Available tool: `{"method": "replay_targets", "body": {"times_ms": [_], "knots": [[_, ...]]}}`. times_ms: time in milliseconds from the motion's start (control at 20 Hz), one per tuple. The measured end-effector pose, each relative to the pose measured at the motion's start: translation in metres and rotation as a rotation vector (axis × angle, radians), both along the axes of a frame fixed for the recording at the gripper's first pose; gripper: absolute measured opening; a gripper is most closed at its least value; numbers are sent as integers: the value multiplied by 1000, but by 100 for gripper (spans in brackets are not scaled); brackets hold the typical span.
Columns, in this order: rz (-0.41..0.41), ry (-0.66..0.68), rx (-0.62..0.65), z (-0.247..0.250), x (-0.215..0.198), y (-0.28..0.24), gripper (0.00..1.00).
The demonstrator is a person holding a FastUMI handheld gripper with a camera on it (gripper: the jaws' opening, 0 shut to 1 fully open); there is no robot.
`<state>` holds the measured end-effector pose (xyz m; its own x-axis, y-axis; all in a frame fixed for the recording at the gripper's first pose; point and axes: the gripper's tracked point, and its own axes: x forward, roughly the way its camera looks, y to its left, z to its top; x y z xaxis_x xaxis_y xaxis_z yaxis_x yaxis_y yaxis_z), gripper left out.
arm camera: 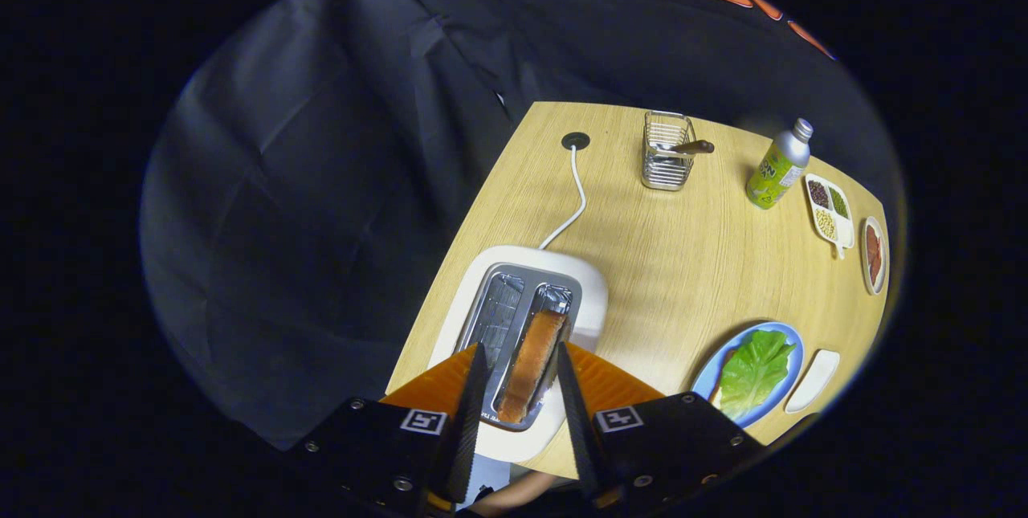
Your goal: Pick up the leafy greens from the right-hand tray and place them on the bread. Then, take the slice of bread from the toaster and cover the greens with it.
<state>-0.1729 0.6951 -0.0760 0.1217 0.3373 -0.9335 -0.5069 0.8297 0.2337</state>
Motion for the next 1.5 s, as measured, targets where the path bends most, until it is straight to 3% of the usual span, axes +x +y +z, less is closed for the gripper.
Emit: {"method": "replay_targets", "body": {"times_ms": [150,400,500,550,600,1000,1500], "knots": [[-1,17,-26,-7,-6,0,37],[41,4,-70,-23,-15,3,30],[13,-23,-86,-20,-11,-1,28],[12,-23,-67,-18,-12,1,19],[20,-17,-55,-16,-11,-1,16],[-84,0,145,27,3,-12,14],[-174,-74,312,80,21,-72,14]]}}
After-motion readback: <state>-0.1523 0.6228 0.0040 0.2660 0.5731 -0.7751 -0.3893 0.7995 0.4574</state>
